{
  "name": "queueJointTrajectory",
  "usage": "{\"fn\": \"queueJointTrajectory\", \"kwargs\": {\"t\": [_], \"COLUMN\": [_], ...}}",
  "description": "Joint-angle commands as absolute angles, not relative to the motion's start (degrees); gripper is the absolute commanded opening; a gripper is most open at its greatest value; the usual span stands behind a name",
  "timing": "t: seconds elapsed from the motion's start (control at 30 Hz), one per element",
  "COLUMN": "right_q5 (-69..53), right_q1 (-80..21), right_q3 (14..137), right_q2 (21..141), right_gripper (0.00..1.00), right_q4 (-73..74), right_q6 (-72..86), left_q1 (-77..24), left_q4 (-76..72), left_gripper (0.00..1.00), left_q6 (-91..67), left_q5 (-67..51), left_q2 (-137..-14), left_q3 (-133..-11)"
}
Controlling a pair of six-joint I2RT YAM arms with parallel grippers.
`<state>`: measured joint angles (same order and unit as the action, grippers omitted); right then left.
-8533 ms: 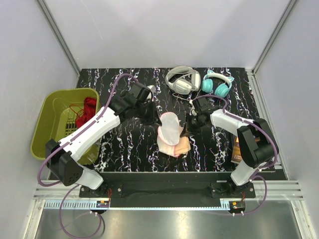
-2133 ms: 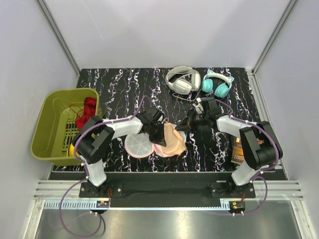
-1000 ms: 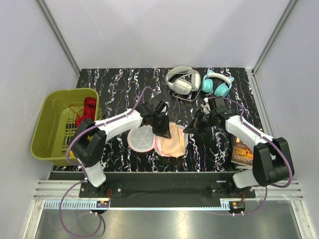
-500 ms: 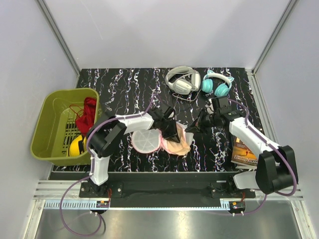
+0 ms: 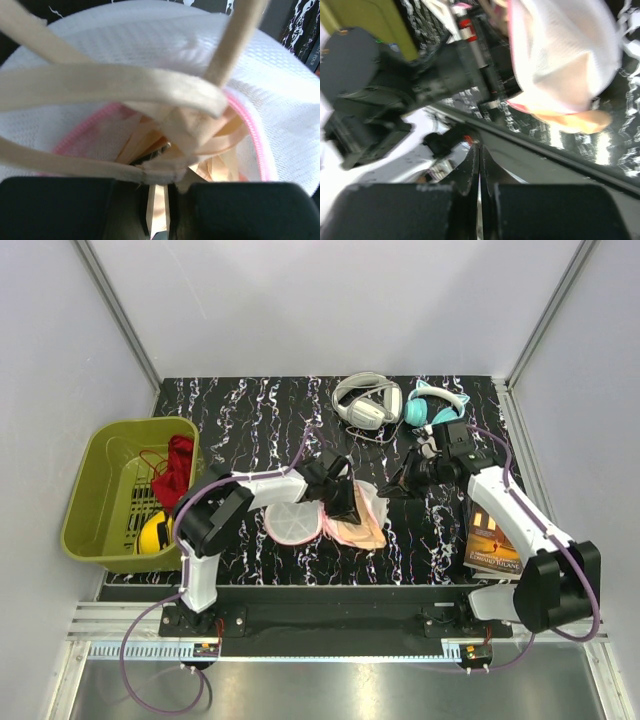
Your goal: Place the bra in the laundry bag and zip it closed
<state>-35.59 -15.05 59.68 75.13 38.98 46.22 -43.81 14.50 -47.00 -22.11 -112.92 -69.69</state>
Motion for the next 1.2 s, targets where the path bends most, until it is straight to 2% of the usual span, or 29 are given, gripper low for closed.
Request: {"fn": "queueJointTrajectory", "kwargs": {"t": [0.0,0.1,0.13,0.2,0.23,0.33,0.43,0.7,0.97,1.07,1.17], "right_q5": [-34.63,-33.41,-32.27,-32.17,-31.65,-30.77,-29.19,-14.35,-15.47,-15.38,-15.82], "right_q1": [-14.94,-15.47,-15.56,-16.08,-16.69,-19.77,-22.93,-26.80,-28.21,-28.21,-28.21], "right_q3": [61.35,60.91,61.17,61.00,61.17,61.26,60.47,59.86,60.21,60.55,61.26], "right_q2": [80.05,82.17,82.61,83.49,83.76,85.69,87.18,86.66,86.93,87.27,87.45], "right_gripper": [0.00,0.14,0.25,0.32,0.40,0.55,0.59,0.59,0.56,0.49,0.28], "right_q4": [40.17,38.59,38.50,37.62,37.01,36.13,34.37,33.49,31.21,30.94,31.02], "right_q6": [30.27,22.17,19.80,18.81,18.55,18.28,18.72,16.62,17.40,18.10,19.15], "left_q1": [-43.24,-43.24,-43.24,-43.24,-43.24,-43.24,-43.24,-43.24,-43.24,-43.24,-43.24], "left_q4": [17.58,17.67,17.58,17.58,17.58,17.58,17.58,19.86,21.09,21.01,21.09], "left_gripper": [0.17,0.17,0.17,0.17,0.18,0.18,0.18,0.24,0.37,0.38,0.38], "left_q6": [-42.63,-42.80,-43.15,-43.33,-43.42,-43.59,-43.68,-43.15,-44.29,-44.82,-45.61], "left_q5": [-16.60,-17.93,-18.19,-18.89,-19.16,-19.34,-19.34,-19.69,-19.78,-20.04,-20.74], "left_q2": [-110.13,-109.42,-109.51,-109.69,-109.86,-109.60,-109.16,-106.18,-101.69,-102.04,-103.70], "left_q3": [-68.20,-68.46,-68.55,-68.64,-68.47,-68.20,-68.03,-68.47,-67.32,-68.02,-69.78]}}
